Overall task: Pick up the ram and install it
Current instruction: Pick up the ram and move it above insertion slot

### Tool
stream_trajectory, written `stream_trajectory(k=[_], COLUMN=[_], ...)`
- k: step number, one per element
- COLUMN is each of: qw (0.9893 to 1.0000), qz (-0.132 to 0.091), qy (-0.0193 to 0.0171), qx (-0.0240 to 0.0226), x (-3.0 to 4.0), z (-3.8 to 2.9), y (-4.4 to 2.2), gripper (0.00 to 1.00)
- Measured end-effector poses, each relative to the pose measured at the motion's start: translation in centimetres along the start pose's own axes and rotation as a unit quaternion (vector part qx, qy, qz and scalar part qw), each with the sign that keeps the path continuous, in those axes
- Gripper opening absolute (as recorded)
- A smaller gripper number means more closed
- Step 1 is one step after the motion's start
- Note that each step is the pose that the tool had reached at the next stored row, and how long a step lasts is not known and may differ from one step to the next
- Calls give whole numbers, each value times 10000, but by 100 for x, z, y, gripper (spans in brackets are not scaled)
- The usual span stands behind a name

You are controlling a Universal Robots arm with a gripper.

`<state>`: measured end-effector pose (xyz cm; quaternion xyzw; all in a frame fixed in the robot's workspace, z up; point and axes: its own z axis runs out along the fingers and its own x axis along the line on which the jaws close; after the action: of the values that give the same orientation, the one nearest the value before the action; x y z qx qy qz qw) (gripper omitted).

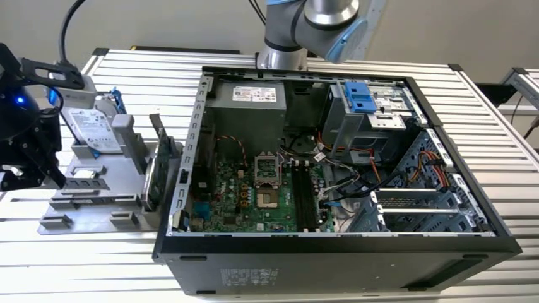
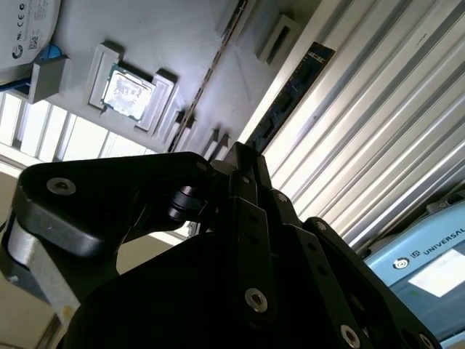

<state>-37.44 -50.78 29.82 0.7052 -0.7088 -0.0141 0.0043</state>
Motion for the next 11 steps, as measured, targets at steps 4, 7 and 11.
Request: stream_trajectory(k=[4,7,11], qw=[10000,10000,10000], qz=[0,1,1], qy=[0,0,1], qx=[0,0,-1], x=[0,0,0], z=[-10,-16,-28], y=[0,1,1], gripper=[0,0,0])
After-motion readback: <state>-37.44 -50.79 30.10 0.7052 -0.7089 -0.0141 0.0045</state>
